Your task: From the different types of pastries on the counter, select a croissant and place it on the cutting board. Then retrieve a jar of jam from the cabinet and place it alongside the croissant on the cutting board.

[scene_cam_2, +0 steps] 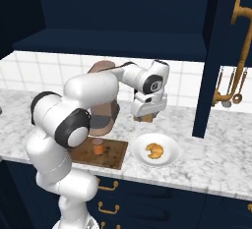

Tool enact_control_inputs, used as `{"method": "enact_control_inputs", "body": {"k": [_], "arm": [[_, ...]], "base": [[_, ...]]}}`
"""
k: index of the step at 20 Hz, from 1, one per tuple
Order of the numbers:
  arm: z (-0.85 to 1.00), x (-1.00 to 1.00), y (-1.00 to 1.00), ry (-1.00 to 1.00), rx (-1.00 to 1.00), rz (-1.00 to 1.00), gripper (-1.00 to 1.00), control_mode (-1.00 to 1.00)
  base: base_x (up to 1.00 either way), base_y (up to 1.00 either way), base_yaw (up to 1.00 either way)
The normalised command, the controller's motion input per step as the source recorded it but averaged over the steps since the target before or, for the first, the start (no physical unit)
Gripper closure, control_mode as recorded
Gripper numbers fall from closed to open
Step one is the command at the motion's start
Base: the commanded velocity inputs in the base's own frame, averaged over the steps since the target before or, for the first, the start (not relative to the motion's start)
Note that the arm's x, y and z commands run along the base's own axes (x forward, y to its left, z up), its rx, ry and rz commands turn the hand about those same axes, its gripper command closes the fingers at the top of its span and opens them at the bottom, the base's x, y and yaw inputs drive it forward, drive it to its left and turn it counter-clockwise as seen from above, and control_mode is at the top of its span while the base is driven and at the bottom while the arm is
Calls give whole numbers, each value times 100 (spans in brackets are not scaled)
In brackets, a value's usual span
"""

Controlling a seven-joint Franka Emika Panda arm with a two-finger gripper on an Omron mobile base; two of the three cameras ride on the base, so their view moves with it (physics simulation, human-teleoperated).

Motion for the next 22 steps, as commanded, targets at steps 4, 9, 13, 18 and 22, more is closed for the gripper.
{"method": "enact_control_inputs", "body": {"k": [4,9,13,18,22], "arm": [[-4,17,-2,6,-7,0,-100,-100],[-12,2,-28,25,-18,0,-100,-100],[-19,-1,-21,13,-5,-1,-100,-100],[-19,-1,-27,-1,0,-2,-100,-100],[-33,-6,-17,-13,0,-3,-100,-100]], "base": [[0,0,0],[0,0,0],[0,0,0],[0,0,0],[0,0,0]]}}
